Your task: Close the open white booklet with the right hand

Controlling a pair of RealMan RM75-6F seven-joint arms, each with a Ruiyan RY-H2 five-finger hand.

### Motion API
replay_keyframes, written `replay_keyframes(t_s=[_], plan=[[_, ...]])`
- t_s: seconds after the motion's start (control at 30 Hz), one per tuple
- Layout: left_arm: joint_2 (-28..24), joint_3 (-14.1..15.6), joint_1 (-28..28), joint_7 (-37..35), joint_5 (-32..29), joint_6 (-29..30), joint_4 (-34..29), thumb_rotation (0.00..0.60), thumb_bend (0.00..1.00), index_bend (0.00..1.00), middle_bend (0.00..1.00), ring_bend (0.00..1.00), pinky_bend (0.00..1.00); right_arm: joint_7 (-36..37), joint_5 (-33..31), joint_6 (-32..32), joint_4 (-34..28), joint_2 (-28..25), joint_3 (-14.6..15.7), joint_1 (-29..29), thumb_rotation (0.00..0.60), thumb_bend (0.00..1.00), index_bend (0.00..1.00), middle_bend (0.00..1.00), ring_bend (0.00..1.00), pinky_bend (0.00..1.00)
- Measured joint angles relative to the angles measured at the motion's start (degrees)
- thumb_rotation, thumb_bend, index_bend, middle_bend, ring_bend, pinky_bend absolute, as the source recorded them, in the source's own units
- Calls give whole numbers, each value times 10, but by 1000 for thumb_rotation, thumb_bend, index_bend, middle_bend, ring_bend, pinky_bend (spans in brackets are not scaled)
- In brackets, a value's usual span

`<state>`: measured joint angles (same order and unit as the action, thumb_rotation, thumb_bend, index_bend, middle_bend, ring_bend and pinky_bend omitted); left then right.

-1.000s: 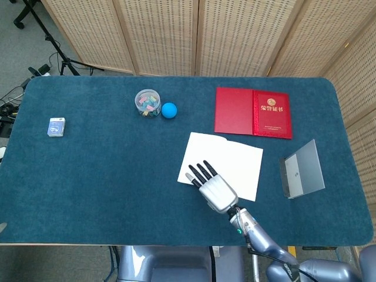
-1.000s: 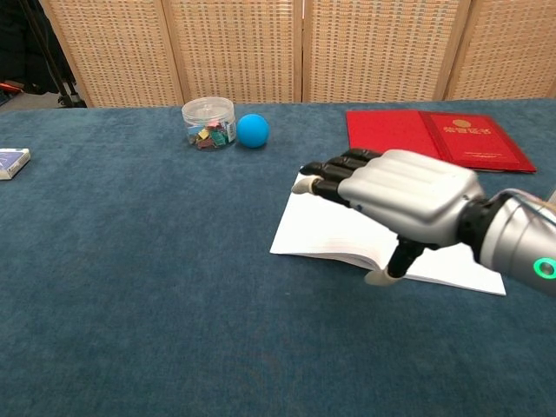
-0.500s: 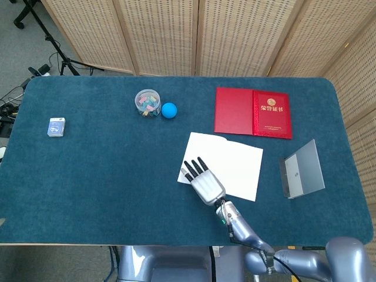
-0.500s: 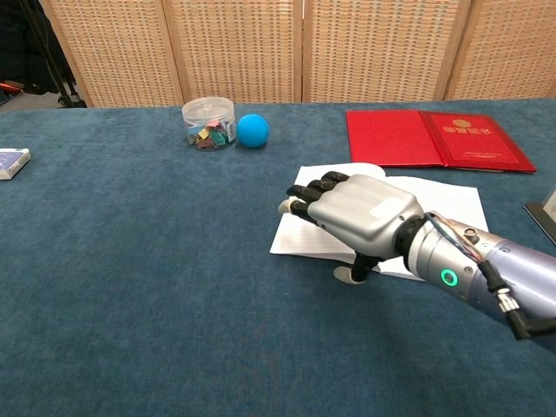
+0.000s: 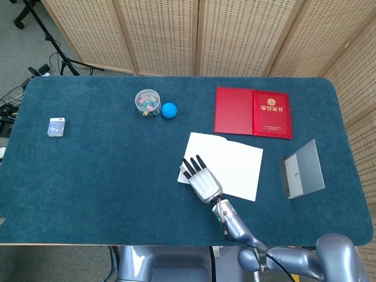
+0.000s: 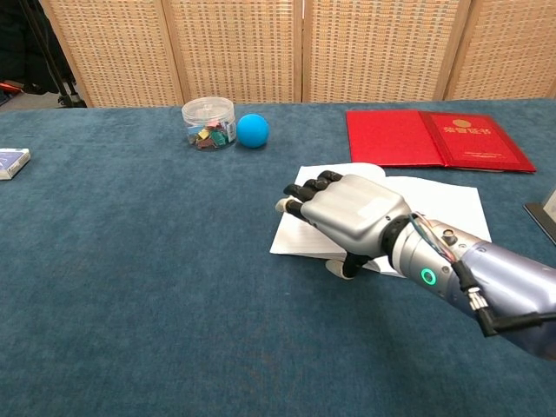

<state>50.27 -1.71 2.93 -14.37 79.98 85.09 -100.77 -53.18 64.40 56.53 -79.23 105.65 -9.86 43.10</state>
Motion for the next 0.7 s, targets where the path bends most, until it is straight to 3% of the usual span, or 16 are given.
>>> replay_keyframes(t_s=[0.7], plan=[[-3, 2, 3, -15, 6, 5, 4, 600, 0, 0, 0, 0, 0, -37, -33, 22, 6, 12, 16, 10, 600, 402, 0, 0, 0, 0]])
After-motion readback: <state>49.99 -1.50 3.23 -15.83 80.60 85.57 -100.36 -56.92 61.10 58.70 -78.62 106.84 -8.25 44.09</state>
